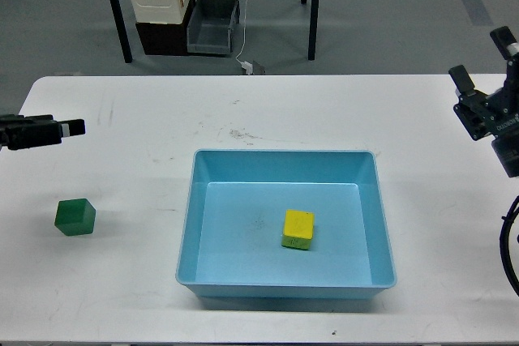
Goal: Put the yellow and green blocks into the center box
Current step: 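Withdraw the right gripper and move the left gripper toward the green cube, then lower the left gripper around the green cube and close it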
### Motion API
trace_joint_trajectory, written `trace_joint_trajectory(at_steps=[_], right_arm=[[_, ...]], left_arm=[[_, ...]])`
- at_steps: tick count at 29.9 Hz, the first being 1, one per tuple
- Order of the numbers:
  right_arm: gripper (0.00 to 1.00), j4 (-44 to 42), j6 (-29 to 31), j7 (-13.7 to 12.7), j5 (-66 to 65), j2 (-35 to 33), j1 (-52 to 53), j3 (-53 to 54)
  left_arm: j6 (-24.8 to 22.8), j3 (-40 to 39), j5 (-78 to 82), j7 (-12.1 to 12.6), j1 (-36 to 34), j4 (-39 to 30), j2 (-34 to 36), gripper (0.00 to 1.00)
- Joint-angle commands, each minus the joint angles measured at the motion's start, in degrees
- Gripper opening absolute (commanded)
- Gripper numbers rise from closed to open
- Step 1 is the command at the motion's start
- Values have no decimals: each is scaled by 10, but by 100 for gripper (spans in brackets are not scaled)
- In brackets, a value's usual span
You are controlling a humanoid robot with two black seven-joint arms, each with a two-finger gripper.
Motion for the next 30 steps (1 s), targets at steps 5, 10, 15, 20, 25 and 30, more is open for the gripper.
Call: trace_joint_trajectory(at_steps=[5, 10, 15, 20, 25, 30], right_arm=[[100, 0, -5, 25, 19, -12, -71, 29], [100, 0, -6, 25, 19, -11, -76, 35], [100, 0, -7, 25, 19, -8, -76, 35], [100, -1, -12, 25, 19, -8, -76, 35], [100, 0, -10, 25, 19, -7, -80, 32], [100, 0, -11, 25, 19, -6, -81, 32]], left_arm=[[0, 107, 248, 0, -5, -38, 9, 100], [0, 138, 262, 0, -9, -24, 3, 100], [0, 143, 261, 0, -8, 30, -21, 100], [0, 168, 253, 0, -12, 52, -39, 100], [0, 168, 249, 0, -15, 52, -56, 100], [0, 168, 246, 0, -28, 62, -78, 100]])
